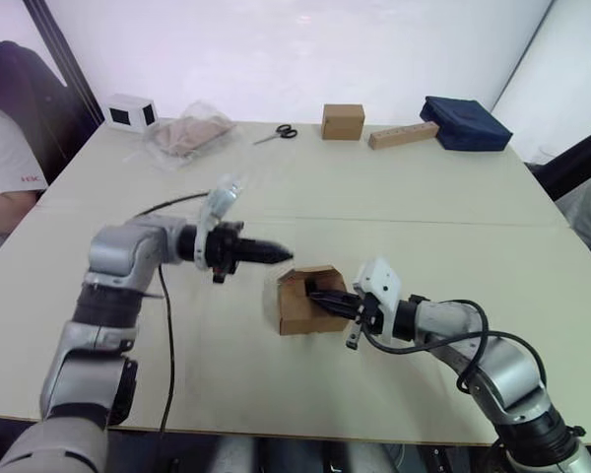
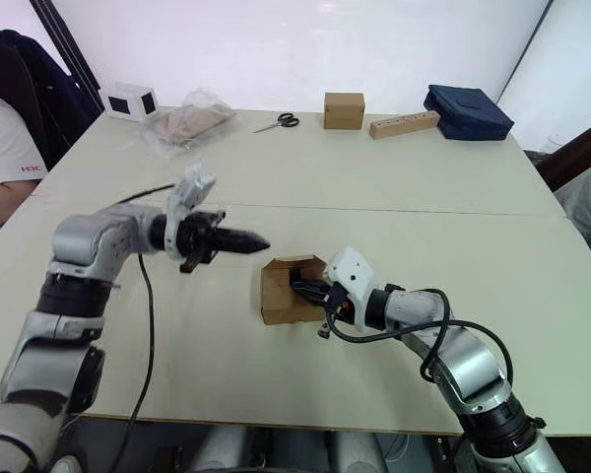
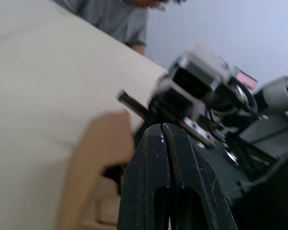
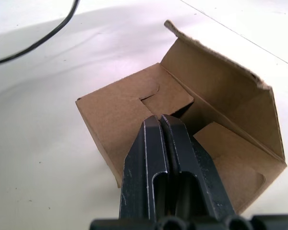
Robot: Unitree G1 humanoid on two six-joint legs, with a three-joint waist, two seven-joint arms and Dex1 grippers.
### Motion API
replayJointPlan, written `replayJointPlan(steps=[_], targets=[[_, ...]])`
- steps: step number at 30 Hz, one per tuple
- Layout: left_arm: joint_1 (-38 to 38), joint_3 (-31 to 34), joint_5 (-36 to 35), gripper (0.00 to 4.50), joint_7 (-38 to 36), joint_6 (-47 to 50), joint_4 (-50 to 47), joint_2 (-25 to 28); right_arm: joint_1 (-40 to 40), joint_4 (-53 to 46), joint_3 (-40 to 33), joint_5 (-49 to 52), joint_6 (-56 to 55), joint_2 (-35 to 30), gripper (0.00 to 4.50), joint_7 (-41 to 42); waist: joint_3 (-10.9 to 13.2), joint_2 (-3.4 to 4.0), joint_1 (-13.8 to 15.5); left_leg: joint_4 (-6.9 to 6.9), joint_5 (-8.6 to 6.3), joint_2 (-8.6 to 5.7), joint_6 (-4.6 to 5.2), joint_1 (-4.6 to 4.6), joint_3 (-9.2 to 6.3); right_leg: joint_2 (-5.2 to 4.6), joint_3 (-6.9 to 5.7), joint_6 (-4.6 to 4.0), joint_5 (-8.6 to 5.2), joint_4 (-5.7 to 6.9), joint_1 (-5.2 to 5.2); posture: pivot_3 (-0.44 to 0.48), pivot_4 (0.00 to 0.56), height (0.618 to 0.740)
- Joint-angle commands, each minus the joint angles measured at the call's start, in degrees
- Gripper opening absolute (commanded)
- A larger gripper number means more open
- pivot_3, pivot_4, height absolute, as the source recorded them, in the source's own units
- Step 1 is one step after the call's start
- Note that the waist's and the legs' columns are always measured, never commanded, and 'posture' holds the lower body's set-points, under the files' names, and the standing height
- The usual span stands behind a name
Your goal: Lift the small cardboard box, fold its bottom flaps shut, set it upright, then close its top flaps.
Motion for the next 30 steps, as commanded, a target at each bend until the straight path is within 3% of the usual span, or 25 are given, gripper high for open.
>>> replayJointPlan(steps=[1,13,20,30], targets=[[2.3,-3.0,-0.6,0.02,0.9,-1.3,-4.8,1.1,0.3,-1.9,-1.6,0.6,0.3,-0.2,0.00,-0.1,0.0,0.00,0.0,0.00,0.00,-0.01,0.00,0.00,0.00,0.00,0.00,0.00,0.00,-0.01,0.00,0.000,0.150,0.740],[4.8,-9.2,4.6,0.02,4.0,-10.1,1.0,0.0,-0.3,-5.5,-4.9,2.0,2.9,-1.2,0.00,-0.6,0.0,0.00,0.2,-0.01,0.00,-0.02,0.00,0.00,0.02,0.02,0.00,-0.02,-0.01,-0.03,-0.01,0.000,0.150,0.740],[4.7,-9.1,3.8,0.02,4.7,-10.1,0.2,-0.1,-8.6,-9.8,-15.5,15.5,10.0,-1.3,0.00,-0.9,0.0,0.02,0.2,-0.01,0.00,0.00,0.00,0.01,0.01,0.00,0.00,-0.02,-0.01,-0.03,0.00,0.000,0.150,0.740],[5.7,-8.7,3.2,0.02,6.0,-9.8,-1.3,-0.1,-18.5,9.2,1.6,-0.1,1.7,1.1,0.00,1.7,0.0,0.03,-0.1,-0.04,0.00,0.00,0.01,0.01,0.03,0.01,-0.01,-0.03,-0.02,-0.04,-0.02,0.000,0.150,0.740]])
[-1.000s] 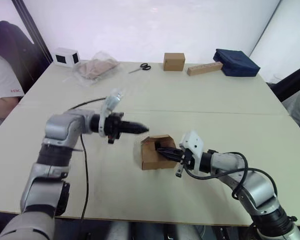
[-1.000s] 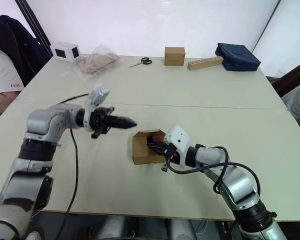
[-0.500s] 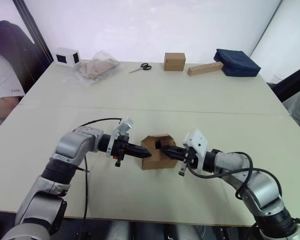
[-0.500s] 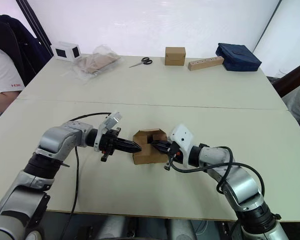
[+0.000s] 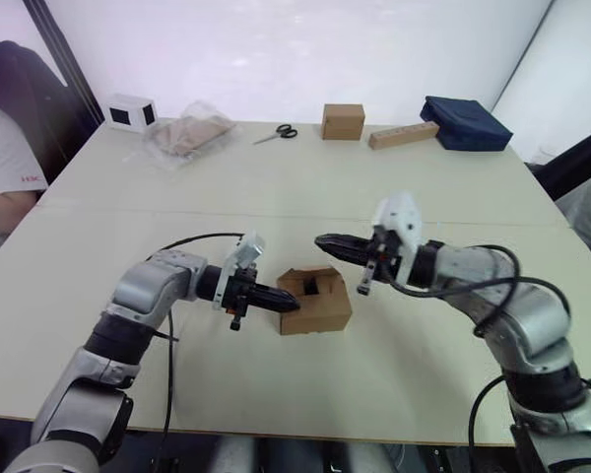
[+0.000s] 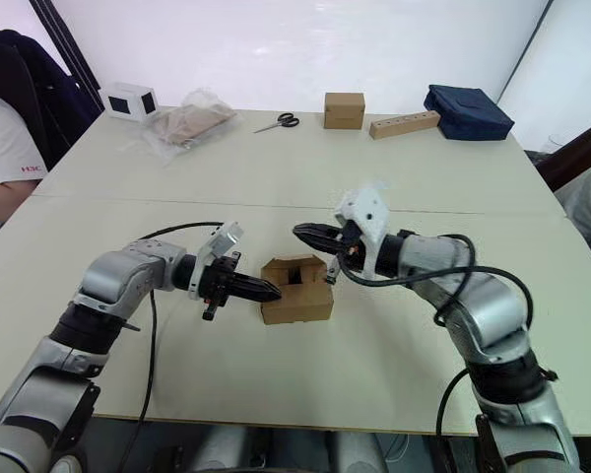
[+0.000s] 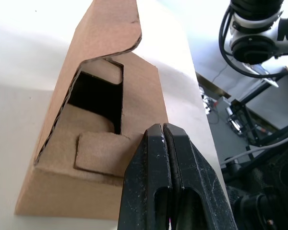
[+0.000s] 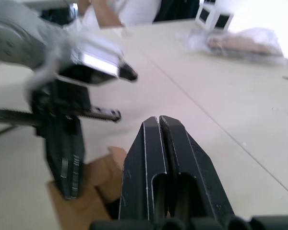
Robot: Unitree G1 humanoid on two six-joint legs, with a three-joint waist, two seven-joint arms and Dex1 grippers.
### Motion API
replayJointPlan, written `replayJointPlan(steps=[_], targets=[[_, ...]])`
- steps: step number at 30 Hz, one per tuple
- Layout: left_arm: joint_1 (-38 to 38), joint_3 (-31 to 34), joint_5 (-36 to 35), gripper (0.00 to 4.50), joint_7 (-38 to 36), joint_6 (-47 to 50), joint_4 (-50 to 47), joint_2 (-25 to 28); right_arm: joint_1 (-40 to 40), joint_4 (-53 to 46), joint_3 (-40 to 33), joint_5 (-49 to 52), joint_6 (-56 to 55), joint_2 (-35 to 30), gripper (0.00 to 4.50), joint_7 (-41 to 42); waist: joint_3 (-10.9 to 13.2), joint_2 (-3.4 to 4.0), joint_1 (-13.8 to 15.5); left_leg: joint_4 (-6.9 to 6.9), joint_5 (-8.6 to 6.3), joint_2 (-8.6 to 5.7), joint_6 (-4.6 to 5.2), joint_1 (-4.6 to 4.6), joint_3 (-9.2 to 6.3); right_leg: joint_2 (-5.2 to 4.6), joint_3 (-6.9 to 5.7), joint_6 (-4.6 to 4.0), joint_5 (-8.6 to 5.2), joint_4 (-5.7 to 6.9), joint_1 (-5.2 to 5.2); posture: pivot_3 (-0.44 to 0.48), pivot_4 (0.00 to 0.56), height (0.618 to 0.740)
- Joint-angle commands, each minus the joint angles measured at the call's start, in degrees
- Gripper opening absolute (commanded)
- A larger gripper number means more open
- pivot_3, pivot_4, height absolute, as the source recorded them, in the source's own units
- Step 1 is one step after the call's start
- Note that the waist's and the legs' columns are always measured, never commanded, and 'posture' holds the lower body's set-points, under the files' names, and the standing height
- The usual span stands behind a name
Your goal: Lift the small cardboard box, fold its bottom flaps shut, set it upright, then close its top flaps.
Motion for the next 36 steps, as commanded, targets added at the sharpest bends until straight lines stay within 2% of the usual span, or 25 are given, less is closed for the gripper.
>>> replayJointPlan(steps=[1,8,11,18,29,36], targets=[[0.7,0.4,-0.8,0.02,0.7,-0.1,-1.6,0.2,-1.5,4.0,5.5,-5.1,-4.1,1.4,0.00,1.6,0.0,0.00,0.0,-0.01,0.00,0.00,0.00,-0.01,0.00,0.00,0.00,0.00,0.00,0.00,0.00,0.000,0.150,0.740],[1.3,0.5,-1.3,0.02,1.8,-0.2,-2.3,0.6,2.2,1.8,9.2,-8.0,-4.7,0.1,0.00,4.5,0.0,0.00,0.0,0.00,0.00,-0.03,0.00,-0.02,0.01,-0.03,0.00,0.02,0.01,0.00,-0.01,0.000,0.150,0.740],[0.3,2.8,-2.8,0.02,1.7,0.6,-1.7,1.4,5.4,0.6,10.2,-9.6,-5.5,-0.8,0.00,4.7,0.0,0.00,0.0,0.00,0.00,-0.01,0.00,-0.02,-0.02,-0.02,0.00,0.01,0.01,0.00,-0.01,0.000,0.150,0.740],[-1.3,5.7,-4.9,0.02,-0.6,2.5,-0.9,6.6,7.8,0.9,10.1,-12.2,-6.5,-0.5,0.00,3.6,0.0,0.00,-0.8,-0.01,0.00,0.01,0.00,0.01,-0.03,0.00,-0.01,0.01,0.00,0.01,-0.01,0.000,0.150,0.740],[-8.5,2.2,-0.6,0.02,1.7,-4.1,11.7,-4.5,11.2,-9.0,5.4,-8.7,0.3,-1.7,0.00,2.0,0.0,-0.01,-0.7,0.00,0.00,-0.07,0.00,-0.02,-0.01,-0.04,-0.01,0.04,0.02,-0.03,0.03,0.000,0.150,0.740],[-9.5,0.0,3.7,0.02,1.0,-9.9,18.0,-8.5,13.2,-13.6,4.0,-6.8,4.5,-2.6,0.00,1.1,0.0,-0.01,-0.9,0.00,0.00,-0.01,0.00,-0.01,-0.04,0.02,-0.01,0.02,0.01,0.00,0.00,0.000,0.150,0.740]])
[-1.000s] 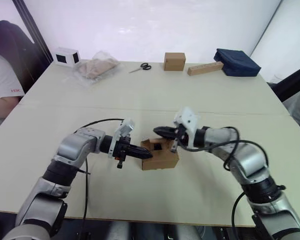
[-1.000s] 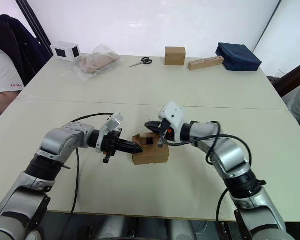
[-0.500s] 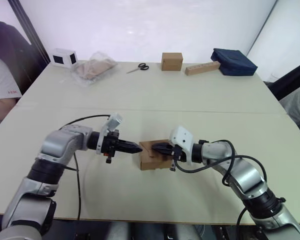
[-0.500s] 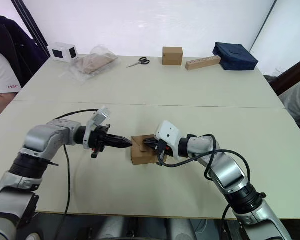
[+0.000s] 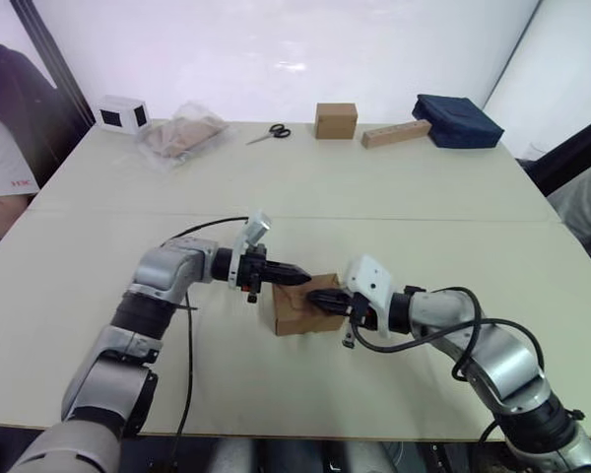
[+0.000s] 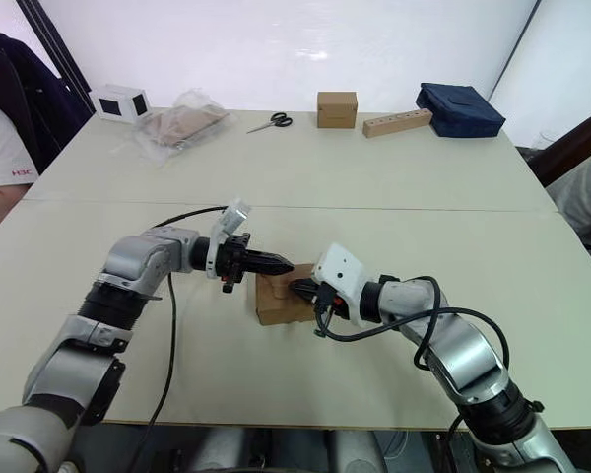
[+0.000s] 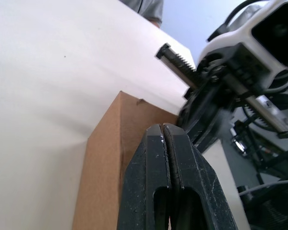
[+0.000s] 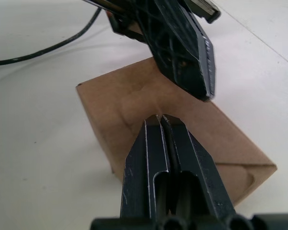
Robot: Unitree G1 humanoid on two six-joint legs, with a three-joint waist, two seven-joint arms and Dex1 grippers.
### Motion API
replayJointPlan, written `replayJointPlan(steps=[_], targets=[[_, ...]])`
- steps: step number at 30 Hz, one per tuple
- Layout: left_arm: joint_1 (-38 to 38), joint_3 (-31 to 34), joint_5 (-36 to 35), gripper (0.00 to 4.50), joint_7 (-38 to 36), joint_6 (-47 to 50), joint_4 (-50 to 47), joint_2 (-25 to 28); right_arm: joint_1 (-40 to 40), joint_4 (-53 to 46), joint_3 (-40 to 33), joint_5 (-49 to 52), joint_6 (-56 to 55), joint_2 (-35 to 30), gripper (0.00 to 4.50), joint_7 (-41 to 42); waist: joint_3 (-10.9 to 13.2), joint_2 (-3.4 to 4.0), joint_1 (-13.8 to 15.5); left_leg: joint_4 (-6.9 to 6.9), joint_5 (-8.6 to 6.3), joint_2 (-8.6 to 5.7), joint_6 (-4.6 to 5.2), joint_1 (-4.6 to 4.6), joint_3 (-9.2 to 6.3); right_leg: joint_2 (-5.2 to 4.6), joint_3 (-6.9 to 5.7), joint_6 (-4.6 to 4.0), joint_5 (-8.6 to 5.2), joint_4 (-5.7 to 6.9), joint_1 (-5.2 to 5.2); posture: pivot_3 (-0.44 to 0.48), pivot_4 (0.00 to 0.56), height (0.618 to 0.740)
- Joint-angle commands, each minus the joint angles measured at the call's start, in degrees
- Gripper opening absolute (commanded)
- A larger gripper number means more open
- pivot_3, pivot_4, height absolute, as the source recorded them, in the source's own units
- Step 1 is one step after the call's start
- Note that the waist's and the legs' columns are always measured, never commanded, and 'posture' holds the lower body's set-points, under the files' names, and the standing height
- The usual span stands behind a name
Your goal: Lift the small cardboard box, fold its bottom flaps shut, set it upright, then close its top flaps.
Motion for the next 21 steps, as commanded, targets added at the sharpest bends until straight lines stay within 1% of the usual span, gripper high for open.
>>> replayJointPlan(steps=[1,11,17,21], targets=[[-1.8,-1.2,2.6,0.02,-0.5,-4.2,2.9,-1.8,1.4,-4.4,-1.6,2.2,3.1,-1.3,0.00,0.0,0.0,0.00,0.1,0.00,0.00,0.00,0.00,0.00,0.00,0.00,0.00,0.00,0.00,0.00,0.00,0.000,0.150,0.740],[-2.7,-0.3,4.0,0.02,-0.9,-6.0,5.1,-3.4,1.2,-4.9,-2.0,2.9,4.3,-2.1,0.00,-0.6,0.0,-0.01,0.2,-0.01,0.00,-0.03,0.00,-0.03,-0.01,-0.06,0.00,0.00,0.00,-0.04,0.00,0.000,0.150,0.740],[-3.5,0.7,3.4,0.02,-0.4,-5.2,5.3,-3.9,0.7,-3.1,-1.4,1.5,2.9,-1.7,0.00,-1.1,0.0,-0.01,0.2,0.00,0.00,-0.03,0.01,-0.03,0.00,-0.06,0.00,0.00,0.00,-0.04,0.00,0.000,0.150,0.740],[-4.1,1.7,3.3,0.02,0.3,-5.2,5.9,-4.1,0.2,-3.3,-2.4,2.7,3.2,-1.3,0.00,-1.0,0.0,-0.01,0.1,0.00,0.00,-0.03,0.00,-0.03,-0.01,-0.06,0.00,0.00,0.00,-0.04,0.00,0.000,0.150,0.740]])
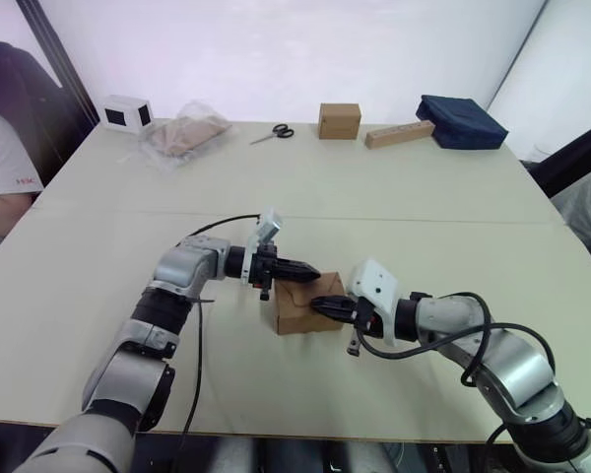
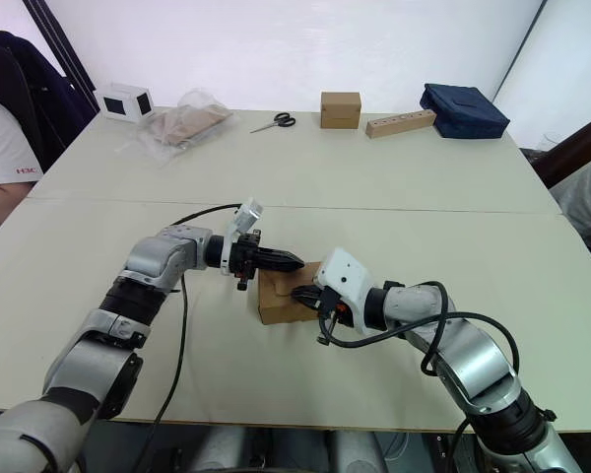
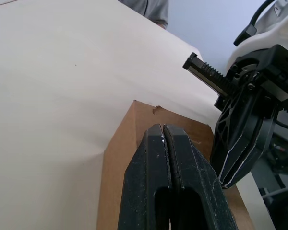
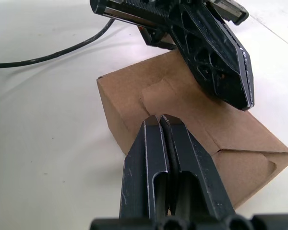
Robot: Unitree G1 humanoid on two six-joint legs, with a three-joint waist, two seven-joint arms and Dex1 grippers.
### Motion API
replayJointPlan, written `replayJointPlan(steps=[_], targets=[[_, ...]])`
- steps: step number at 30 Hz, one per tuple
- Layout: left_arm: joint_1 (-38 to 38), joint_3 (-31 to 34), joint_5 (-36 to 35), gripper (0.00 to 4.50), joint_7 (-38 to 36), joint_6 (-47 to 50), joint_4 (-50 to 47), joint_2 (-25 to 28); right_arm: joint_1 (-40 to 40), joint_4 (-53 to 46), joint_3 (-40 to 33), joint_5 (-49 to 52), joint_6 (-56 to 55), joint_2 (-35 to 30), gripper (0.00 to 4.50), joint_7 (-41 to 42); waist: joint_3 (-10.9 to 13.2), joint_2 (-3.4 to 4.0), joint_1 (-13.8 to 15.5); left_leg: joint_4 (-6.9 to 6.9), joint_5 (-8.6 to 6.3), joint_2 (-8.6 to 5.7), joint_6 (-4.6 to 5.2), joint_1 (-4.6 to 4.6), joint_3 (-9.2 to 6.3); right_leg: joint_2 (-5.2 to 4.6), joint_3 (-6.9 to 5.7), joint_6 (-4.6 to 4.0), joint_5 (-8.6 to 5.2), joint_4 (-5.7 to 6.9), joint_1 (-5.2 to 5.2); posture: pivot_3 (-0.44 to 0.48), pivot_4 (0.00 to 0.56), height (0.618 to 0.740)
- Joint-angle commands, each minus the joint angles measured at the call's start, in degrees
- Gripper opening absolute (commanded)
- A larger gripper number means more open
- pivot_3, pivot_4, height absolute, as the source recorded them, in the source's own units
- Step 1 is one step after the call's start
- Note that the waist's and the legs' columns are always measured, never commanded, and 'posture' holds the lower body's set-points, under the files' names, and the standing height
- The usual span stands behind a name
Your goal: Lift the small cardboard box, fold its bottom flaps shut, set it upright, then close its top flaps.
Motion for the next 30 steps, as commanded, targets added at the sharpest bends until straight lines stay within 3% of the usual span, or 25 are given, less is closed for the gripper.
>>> replayJointPlan(steps=[1,17,30], targets=[[-1.7,1.5,-0.2,0.02,0.4,0.3,0.0,-0.1,-1.3,-0.6,-1.7,0.9,0.1,0.3,0.00,-0.4,0.0,0.00,0.0,0.00,0.00,0.00,0.00,0.00,0.00,0.00,0.00,0.00,0.00,0.00,0.00,0.000,0.150,0.740],[-1.7,3.3,-2.1,0.02,1.4,4.1,-3.6,-0.6,-1.8,2.8,0.4,-2.1,-3.3,-0.6,0.00,0.0,0.0,-0.01,-0.1,-0.01,0.00,0.00,0.00,-0.01,0.00,0.01,0.00,0.01,0.00,0.00,-0.01,0.000,0.150,0.740],[0.6,-0.1,0.7,0.02,1.3,1.9,-4.9,-0.3,-1.8,-2.8,-2.3,5.3,3.4,0.8,0.00,-0.4,0.0,-0.01,0.0,-0.02,0.00,0.02,0.00,-0.02,-0.01,-0.02,0.00,0.00,0.00,0.00,-0.03,0.000,0.150,0.740]])
